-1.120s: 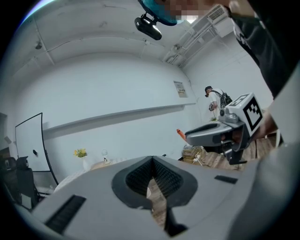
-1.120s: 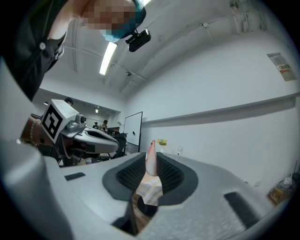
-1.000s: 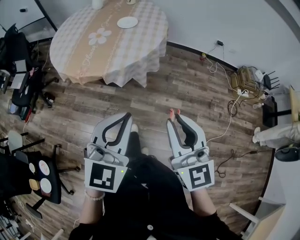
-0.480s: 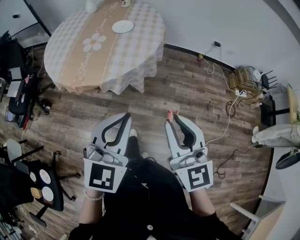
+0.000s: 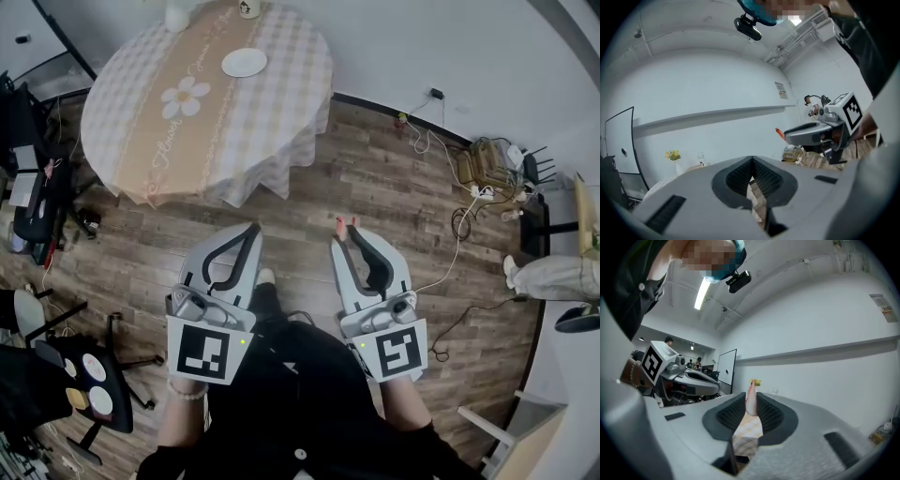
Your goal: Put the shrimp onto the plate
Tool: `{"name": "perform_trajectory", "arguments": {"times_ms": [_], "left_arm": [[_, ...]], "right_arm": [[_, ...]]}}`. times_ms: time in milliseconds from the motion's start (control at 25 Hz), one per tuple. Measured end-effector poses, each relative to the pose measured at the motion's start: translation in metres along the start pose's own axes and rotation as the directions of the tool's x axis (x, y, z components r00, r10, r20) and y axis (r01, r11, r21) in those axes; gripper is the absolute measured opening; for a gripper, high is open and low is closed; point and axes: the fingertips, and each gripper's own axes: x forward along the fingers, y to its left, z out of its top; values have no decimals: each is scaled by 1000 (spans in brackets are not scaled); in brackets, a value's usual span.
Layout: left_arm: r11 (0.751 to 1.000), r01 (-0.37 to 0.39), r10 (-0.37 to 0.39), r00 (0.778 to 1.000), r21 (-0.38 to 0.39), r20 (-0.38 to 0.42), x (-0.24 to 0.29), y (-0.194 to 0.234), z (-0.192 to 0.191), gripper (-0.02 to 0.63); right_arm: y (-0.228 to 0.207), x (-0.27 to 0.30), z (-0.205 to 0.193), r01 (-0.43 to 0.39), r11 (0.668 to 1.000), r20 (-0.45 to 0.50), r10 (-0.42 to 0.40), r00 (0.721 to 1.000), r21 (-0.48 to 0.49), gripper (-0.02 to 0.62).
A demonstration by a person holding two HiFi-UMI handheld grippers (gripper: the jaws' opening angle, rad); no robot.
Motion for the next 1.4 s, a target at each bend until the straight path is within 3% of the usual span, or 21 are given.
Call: {"name": "perform_trajectory", "arguments": {"times_ms": [840,1400], "left_arm": [[999,50,-50,997,8,64,65,93,-14,0],[996,83,-84,994,12,74,80,115,-27,0]], "right_arm": [[-21,105,1,50,999,-32,-50,998,-8,52],[-25,128,-2,100,995,-31,-100,994,-15,52]]}}
